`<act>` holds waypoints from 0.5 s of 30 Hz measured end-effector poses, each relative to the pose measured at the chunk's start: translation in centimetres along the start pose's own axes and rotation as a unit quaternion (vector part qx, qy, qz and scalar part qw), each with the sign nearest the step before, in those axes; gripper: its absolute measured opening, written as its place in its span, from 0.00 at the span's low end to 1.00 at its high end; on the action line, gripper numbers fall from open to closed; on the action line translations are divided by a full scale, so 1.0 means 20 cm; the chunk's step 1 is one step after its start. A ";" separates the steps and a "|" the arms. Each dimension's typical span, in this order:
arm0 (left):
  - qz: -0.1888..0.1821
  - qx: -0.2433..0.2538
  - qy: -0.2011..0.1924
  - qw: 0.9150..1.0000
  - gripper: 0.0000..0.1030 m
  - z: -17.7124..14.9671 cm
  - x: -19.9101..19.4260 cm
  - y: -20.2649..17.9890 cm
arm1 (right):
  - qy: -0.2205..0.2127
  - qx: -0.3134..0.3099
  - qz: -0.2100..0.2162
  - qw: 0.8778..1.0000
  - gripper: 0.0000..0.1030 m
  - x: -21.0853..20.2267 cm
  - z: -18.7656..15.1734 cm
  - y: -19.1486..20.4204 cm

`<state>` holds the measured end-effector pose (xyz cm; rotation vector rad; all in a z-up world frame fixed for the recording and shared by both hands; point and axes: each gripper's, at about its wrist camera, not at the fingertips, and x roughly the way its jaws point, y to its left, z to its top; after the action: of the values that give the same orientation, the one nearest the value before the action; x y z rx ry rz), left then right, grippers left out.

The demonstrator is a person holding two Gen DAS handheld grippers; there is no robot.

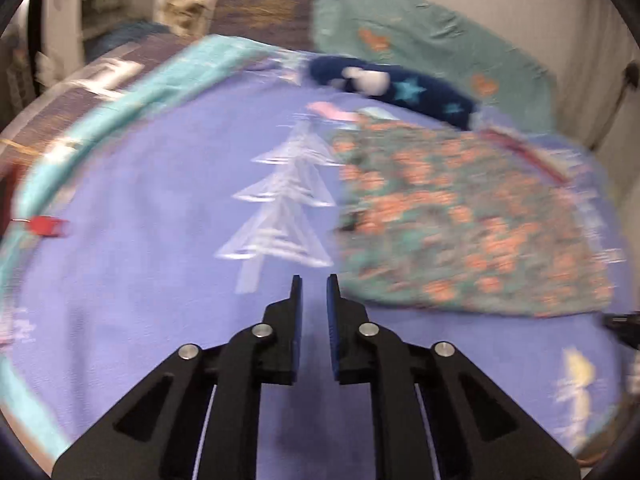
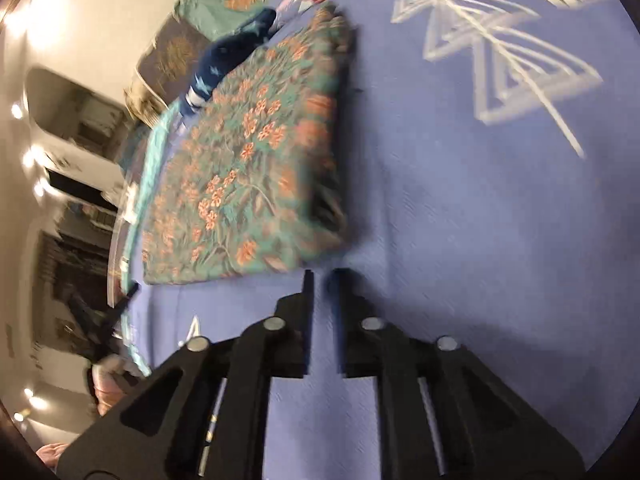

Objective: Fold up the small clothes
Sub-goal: 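Move both open grippers back over the folded floral shirt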

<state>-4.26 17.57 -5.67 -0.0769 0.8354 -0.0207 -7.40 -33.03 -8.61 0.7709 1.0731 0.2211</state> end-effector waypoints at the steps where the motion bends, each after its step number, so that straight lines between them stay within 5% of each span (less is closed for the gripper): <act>1: 0.006 0.003 -0.008 1.000 0.11 0.01 -0.03 -0.01 | -0.011 0.005 0.002 1.000 0.09 -0.05 -0.01 -0.02; 3: -0.019 0.021 -0.036 0.999 0.13 0.06 -0.13 -0.11 | -0.050 -0.011 -0.013 0.999 0.19 -0.15 0.00 -0.03; 7: -0.106 0.107 -0.066 0.986 0.39 0.13 -0.22 -0.54 | -0.094 -0.031 -0.034 0.994 0.20 -0.26 0.00 -0.04; 10: -0.205 0.190 -0.024 0.960 0.44 0.04 -0.18 -1.03 | -0.120 -0.041 -0.052 0.991 0.21 -0.27 -0.01 -0.06; 15: -0.272 0.313 0.015 0.910 0.49 -0.17 -0.16 -1.62 | -0.152 -0.037 -0.059 0.986 0.26 -0.31 -0.08 -0.15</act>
<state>-8.63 -14.74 -3.11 0.3004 0.7835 -0.8153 -12.28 -37.71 -6.57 0.6479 0.8132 0.0400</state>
